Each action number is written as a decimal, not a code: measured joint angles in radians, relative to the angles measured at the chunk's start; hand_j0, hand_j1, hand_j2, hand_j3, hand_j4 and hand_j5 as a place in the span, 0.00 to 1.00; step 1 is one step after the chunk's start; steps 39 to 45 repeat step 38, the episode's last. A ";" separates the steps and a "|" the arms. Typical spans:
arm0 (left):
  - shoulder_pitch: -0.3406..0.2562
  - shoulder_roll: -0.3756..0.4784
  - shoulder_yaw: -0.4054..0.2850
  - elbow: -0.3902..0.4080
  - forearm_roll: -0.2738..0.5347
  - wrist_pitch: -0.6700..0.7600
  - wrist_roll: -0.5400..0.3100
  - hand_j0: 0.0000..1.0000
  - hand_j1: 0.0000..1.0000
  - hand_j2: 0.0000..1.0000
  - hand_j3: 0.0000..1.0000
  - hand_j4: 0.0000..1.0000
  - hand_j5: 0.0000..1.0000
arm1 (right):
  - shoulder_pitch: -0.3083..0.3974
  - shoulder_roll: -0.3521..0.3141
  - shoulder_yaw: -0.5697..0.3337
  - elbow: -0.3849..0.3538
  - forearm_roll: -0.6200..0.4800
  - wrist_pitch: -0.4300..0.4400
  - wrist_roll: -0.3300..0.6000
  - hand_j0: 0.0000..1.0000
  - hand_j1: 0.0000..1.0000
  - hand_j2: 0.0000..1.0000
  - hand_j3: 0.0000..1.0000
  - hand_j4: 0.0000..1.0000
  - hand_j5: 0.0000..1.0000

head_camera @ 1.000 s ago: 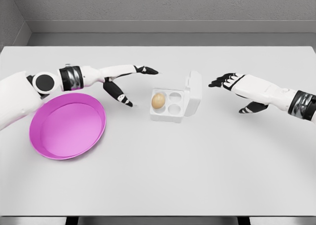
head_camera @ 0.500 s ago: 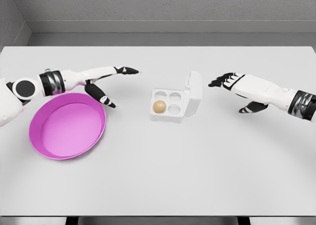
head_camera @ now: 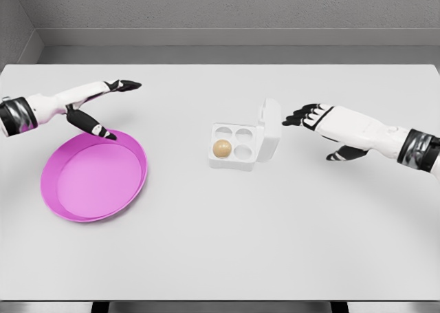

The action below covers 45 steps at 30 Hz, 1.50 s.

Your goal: Pack egg into the box and close the box lid

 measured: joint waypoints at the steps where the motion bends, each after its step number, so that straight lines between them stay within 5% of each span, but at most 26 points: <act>1: 0.000 0.004 0.002 -0.007 0.000 0.000 0.000 1.00 1.00 1.00 1.00 1.00 1.00 | 0.000 0.001 0.000 -0.005 0.000 0.000 0.000 1.00 1.00 1.00 1.00 1.00 1.00; 22: 0.029 0.035 0.032 -0.035 -0.002 0.000 0.001 1.00 1.00 1.00 1.00 1.00 1.00 | 0.020 0.034 0.029 -0.114 -0.001 0.000 0.001 1.00 1.00 1.00 1.00 1.00 1.00; 33: 0.034 0.040 0.059 -0.034 -0.002 0.000 0.002 1.00 1.00 1.00 1.00 1.00 1.00 | -0.029 0.094 0.081 -0.137 0.001 0.000 0.003 1.00 1.00 1.00 1.00 1.00 1.00; 38: 0.034 0.041 0.064 -0.034 -0.002 0.000 0.002 1.00 1.00 1.00 1.00 1.00 1.00 | 0.123 0.009 -0.054 -0.130 -0.002 -0.001 -0.001 1.00 1.00 1.00 1.00 1.00 1.00; 45: 0.034 0.041 0.064 -0.034 -0.002 0.000 0.002 1.00 1.00 1.00 1.00 1.00 1.00 | 0.123 0.009 -0.054 -0.130 -0.002 -0.001 -0.001 1.00 1.00 1.00 1.00 1.00 1.00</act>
